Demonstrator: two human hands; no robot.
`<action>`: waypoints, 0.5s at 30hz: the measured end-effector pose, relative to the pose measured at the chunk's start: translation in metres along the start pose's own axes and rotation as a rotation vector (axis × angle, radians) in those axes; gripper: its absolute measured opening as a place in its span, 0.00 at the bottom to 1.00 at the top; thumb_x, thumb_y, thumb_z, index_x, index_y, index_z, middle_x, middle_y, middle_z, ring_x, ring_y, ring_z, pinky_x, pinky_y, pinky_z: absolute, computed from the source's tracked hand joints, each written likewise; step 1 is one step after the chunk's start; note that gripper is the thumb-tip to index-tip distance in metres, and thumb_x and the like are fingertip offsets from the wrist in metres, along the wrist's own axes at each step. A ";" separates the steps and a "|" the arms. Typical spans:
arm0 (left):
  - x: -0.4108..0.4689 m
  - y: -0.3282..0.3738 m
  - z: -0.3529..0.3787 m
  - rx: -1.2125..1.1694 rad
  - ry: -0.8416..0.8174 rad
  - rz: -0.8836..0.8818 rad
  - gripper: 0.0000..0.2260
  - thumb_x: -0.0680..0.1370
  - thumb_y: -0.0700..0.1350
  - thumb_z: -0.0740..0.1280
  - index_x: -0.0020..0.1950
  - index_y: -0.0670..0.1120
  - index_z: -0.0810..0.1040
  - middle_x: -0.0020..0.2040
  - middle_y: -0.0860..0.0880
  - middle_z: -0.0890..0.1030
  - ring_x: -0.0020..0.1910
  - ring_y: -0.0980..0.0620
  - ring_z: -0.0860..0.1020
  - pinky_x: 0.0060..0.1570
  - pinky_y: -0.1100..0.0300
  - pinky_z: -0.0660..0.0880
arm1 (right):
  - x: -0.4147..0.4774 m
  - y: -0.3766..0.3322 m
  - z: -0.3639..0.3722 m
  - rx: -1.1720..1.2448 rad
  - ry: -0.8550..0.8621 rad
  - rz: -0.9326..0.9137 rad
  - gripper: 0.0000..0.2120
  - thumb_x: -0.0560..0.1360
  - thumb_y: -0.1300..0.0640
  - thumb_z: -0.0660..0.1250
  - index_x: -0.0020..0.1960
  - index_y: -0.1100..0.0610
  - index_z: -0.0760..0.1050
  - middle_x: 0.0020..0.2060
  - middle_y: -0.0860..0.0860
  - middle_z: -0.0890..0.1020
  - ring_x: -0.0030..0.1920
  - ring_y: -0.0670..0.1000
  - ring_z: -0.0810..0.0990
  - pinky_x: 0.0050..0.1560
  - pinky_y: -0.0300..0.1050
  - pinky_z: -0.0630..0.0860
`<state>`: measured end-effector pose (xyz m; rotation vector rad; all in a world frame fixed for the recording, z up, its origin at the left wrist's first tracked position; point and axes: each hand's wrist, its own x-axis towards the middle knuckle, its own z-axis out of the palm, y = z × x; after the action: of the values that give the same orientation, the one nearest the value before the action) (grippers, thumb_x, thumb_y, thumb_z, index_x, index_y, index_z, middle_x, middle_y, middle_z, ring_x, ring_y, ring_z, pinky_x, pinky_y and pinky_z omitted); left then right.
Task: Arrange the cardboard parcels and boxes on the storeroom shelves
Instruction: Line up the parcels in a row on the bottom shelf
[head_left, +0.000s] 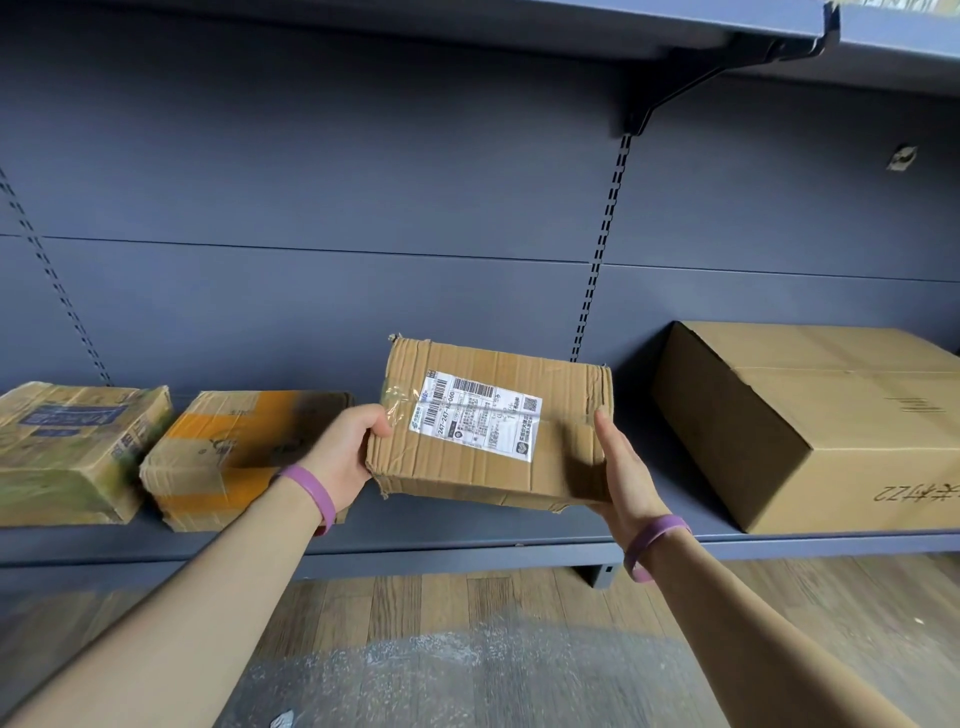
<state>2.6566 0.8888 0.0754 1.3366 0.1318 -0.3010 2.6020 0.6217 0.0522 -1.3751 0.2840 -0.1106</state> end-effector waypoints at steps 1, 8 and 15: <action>-0.001 0.001 0.001 0.015 0.001 -0.007 0.15 0.77 0.35 0.54 0.58 0.41 0.78 0.61 0.35 0.80 0.55 0.41 0.78 0.54 0.49 0.76 | 0.001 0.001 0.000 -0.018 0.011 -0.014 0.44 0.59 0.21 0.68 0.68 0.43 0.72 0.67 0.46 0.77 0.68 0.53 0.75 0.70 0.62 0.69; -0.002 -0.004 -0.003 0.106 0.006 -0.050 0.17 0.77 0.34 0.54 0.61 0.43 0.75 0.62 0.38 0.79 0.61 0.38 0.77 0.51 0.50 0.76 | 0.008 0.006 -0.001 -0.087 0.048 -0.063 0.06 0.82 0.51 0.62 0.57 0.47 0.75 0.56 0.51 0.81 0.61 0.56 0.78 0.70 0.64 0.69; -0.004 -0.002 -0.002 0.120 0.019 -0.091 0.18 0.77 0.33 0.55 0.64 0.41 0.73 0.62 0.38 0.79 0.61 0.38 0.77 0.48 0.51 0.77 | 0.009 0.006 -0.001 -0.099 0.068 -0.060 0.05 0.81 0.52 0.63 0.56 0.48 0.76 0.55 0.52 0.82 0.62 0.58 0.78 0.69 0.65 0.69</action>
<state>2.6525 0.8910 0.0741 1.4548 0.1936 -0.3783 2.6099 0.6197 0.0450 -1.4806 0.3080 -0.1954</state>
